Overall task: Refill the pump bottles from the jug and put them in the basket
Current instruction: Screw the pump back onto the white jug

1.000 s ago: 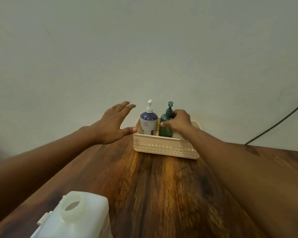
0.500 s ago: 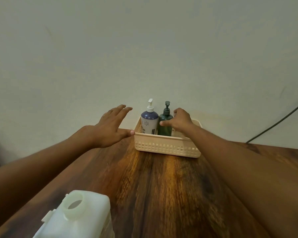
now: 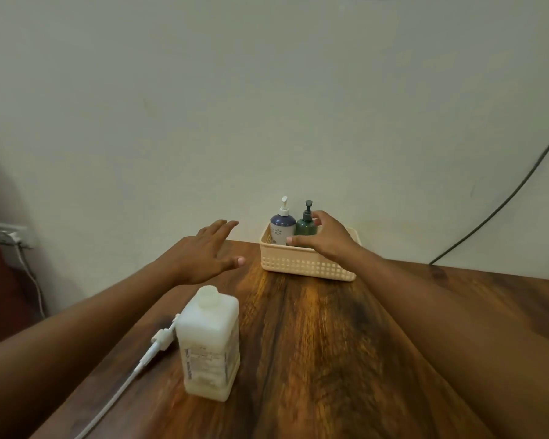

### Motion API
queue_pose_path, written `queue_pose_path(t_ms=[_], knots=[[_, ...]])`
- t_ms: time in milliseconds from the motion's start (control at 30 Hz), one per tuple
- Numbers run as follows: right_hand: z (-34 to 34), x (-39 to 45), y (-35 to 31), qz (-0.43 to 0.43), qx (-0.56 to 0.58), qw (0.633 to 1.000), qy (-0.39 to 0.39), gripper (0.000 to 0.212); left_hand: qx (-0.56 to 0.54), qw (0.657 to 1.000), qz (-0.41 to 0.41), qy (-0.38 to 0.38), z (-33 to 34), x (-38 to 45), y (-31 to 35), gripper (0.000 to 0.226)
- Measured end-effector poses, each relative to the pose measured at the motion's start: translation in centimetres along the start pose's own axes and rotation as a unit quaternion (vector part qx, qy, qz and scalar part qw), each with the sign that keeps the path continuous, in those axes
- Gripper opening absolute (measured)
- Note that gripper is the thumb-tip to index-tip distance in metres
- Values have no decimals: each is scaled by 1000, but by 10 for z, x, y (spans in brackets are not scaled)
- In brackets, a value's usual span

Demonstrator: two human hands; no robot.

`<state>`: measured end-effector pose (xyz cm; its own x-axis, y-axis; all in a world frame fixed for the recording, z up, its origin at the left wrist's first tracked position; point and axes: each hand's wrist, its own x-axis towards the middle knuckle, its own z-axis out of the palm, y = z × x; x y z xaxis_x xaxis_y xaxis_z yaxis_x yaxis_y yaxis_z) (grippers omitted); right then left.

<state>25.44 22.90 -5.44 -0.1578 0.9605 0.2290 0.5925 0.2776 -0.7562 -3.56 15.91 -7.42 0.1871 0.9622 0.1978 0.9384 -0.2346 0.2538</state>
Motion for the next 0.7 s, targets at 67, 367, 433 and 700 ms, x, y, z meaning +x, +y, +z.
queue_pose_path(t_ms=[67,367,433,700], knots=[[6,-23,-7,3,33,999,-20,112,-11,1000,-6,-2,-1,-19,-1,105],[50,-125,-45,11,177,971,-161,146,-59,997,-44,-19,-11,-83,-9,76],[65,-141,-51,5,180,966,-183,148,-78,995,-56,-19,-12,-90,-12,74],[131,-173,-56,-6,244,945,-218,152,-78,994,-74,-18,-6,-110,-27,72]])
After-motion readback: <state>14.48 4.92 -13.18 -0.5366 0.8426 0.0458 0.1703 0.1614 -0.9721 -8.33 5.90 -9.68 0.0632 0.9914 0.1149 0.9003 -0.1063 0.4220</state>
